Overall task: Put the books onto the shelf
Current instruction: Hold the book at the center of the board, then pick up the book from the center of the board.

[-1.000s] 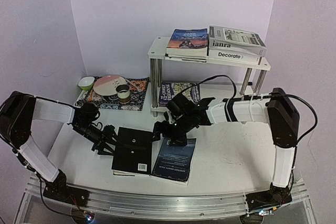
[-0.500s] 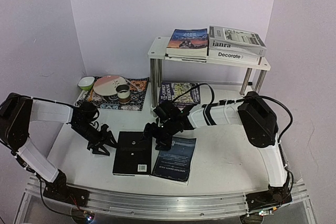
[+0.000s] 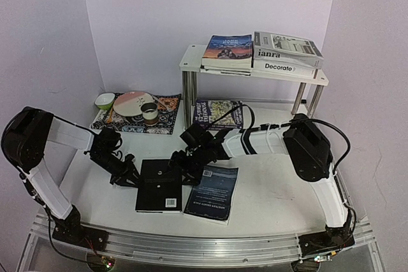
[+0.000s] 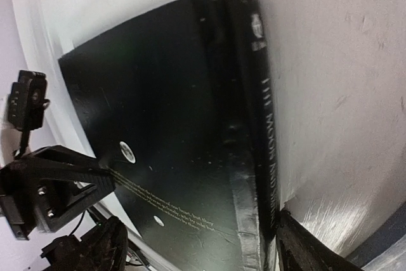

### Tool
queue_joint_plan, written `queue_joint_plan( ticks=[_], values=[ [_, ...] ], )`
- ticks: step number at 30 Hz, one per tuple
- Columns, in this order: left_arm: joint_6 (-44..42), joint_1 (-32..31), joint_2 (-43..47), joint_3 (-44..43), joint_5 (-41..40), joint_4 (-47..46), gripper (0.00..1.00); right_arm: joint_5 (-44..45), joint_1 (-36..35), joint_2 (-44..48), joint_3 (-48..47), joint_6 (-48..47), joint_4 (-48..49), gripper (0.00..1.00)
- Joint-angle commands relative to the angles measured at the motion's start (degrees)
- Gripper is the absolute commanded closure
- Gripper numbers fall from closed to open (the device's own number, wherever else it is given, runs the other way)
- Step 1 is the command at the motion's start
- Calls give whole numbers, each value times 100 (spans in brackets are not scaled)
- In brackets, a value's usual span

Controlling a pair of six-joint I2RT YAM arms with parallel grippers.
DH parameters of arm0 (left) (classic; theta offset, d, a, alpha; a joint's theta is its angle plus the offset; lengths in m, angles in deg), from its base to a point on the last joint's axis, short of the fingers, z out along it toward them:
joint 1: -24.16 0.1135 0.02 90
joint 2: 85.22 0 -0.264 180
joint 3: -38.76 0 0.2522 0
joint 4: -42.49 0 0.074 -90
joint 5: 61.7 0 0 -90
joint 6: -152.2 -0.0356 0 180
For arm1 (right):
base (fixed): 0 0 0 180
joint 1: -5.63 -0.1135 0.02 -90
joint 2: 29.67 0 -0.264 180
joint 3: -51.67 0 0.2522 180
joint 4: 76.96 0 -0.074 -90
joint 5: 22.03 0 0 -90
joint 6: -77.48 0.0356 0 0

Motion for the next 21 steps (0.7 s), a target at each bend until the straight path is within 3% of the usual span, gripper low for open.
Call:
queue_joint_plan(
  ticks=[1,8,14,21],
  values=[
    [-225,-59,-406,85,79,-475,86,-266,-44,-162,608,283,1206,24],
    [-322,-59,-383,282,331,-710,97,-460,-50,286,1229,519,3600,32],
    [-311,-61,-454,239,465,-800,100,-716,-148,295,1265,596,4321,40],
    [-281,-59,-422,128,461,-801,100,-921,-194,423,1550,455,4249,75]
  ],
)
